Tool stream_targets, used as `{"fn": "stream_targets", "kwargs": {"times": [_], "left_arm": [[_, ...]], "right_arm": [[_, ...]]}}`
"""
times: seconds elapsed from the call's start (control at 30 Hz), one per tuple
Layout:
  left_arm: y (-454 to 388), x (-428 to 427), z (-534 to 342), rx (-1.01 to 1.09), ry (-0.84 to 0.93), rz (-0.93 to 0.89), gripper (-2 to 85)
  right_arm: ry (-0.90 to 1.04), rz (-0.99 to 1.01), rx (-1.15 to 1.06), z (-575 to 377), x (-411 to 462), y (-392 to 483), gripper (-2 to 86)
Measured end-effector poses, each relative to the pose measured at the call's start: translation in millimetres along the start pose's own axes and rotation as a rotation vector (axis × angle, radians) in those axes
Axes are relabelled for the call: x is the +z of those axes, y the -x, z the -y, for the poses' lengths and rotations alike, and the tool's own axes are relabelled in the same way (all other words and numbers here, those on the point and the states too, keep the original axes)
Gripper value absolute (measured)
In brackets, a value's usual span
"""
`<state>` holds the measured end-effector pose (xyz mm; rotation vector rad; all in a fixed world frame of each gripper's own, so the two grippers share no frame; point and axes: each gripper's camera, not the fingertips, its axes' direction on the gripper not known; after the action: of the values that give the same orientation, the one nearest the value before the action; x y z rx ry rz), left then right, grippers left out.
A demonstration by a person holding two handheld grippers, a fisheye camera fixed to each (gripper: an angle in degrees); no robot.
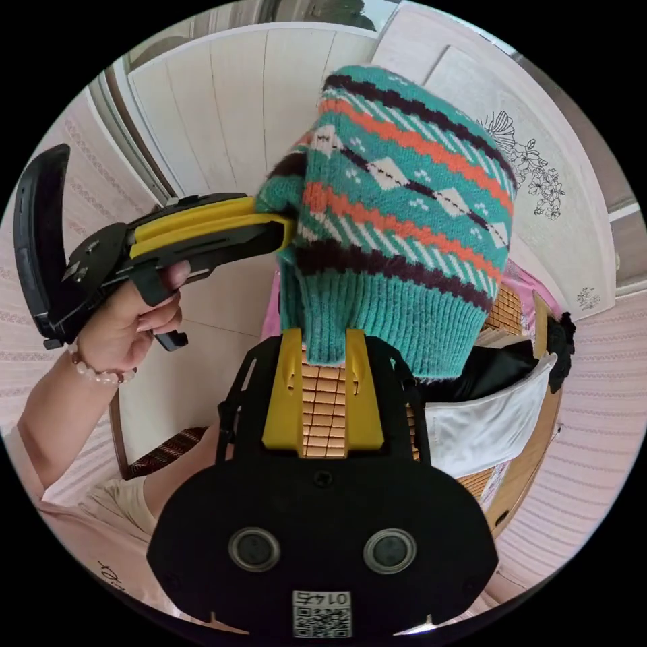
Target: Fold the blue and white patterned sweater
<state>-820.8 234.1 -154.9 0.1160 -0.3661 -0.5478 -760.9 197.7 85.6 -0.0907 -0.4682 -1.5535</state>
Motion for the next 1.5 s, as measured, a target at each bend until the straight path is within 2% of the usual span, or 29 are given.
{"fn": "stream_targets", "kwargs": {"times": [0.1,0.17,0.3,0.37,0.53,0.63,0.67,0.7,0.77,0.8,0.83,0.87,0.93,0.97,1.03,1.1,1.17,1.2,1.27,1.37,1.5], "left_arm": [[-7.9,-23.4,11.5,0.025,-0.065,-0.029,3.9],[-43.1,-57.6,35.7,0.153,-0.178,-0.018,3.6],[-119.6,-118.8,99.1,0.332,-0.340,-0.104,3.3],[-193.7,-156.8,133.3,0.518,-0.424,-0.146,3.2],[-366.9,-189.6,132.1,0.869,-0.460,-0.241,3.5],[-457.7,-185.1,88.0,1.012,-0.374,-0.520,3.8],[-489.1,-175.1,63.5,1.030,-0.315,-0.662,4.0],[-504.5,-167.9,49.6,1.040,-0.279,-0.730,4.1],[-559.7,-119.6,-20.8,1.040,-0.110,-0.990,4.6],[-572.0,-102.3,-42.1,1.025,-0.055,-1.044,4.7],[-594.8,-64.6,-86.7,0.989,0.091,-1.114,5.0],[-614.7,-25.6,-133.8,0.966,0.286,-1.113,5.3],[-622.6,16.7,-191.8,0.928,0.539,-1.051,5.5],[-609.2,28.2,-212.5,0.881,0.598,-1.036,5.3],[-580.1,36.2,-221.7,0.821,0.644,-0.984,5.0],[-548.5,40.1,-214.8,0.786,0.641,-0.820,5.1],[-505.6,51.5,-195.8,0.662,0.662,-0.569,6.2],[-497.1,55.3,-192.0,0.633,0.676,-0.512,6.6],[-478.2,73.0,-183.4,0.568,0.732,-0.320,10.2],[-478.6,107.8,-183.4,0.469,0.857,-0.267,13.9],[-499.7,151.8,-201.0,0.462,1.084,-0.296,16.0]], "right_arm": [[-0.159,0.104,0.027,-36.7,-54.2,-26.4,3.6],[-0.366,0.181,0.031,-81.6,-125.2,-47.4,2.6],[-0.667,0.163,0.084,-169.7,-237.3,-80.1,1.9],[-0.838,0.130,0.147,-248.9,-296.5,-101.6,1.7],[-1.033,0.037,0.257,-441.6,-345.7,-101.4,1.6],[-1.064,-0.032,0.394,-580.4,-336.9,-77.1,1.9],[-1.026,-0.076,0.460,-632.1,-325.3,-62.2,2.0],[-0.993,-0.100,0.502,-656.4,-317.7,-53.8,2.1],[-0.839,-0.149,0.719,-747.9,-272.4,-21.3,2.6],[-0.786,-0.152,0.786,-769.6,-256.9,-14.3,2.8],[-0.658,-0.156,0.944,-813.6,-220.3,-2.6,3.1],[-0.517,-0.121,1.122,-858.3,-180.5,6.7,3.6],[-0.369,-0.043,1.302,-916.2,-129.4,22.8,4.6],[-0.329,0.002,1.389,-945.0,-108.3,32.1,5.5],[-0.325,0.040,1.472,-971.4,-91.7,38.3,7.1],[-0.349,0.054,1.501,-982.2,-82.8,33.3,9.2],[-0.334,0.092,1.510,-984.3,-64.2,9.6,13.0],[-0.327,0.112,1.511,-983.7,-58.4,1.8,13.7],[-0.309,0.181,1.506,-978.8,-36.0,-28.1,16.5],[-0.257,0.189,1.544,-974.7,-15.7,-56.5,16.0],[-0.224,0.125,1.618,-976.2,-10.4,-65.6,10.7]]}}
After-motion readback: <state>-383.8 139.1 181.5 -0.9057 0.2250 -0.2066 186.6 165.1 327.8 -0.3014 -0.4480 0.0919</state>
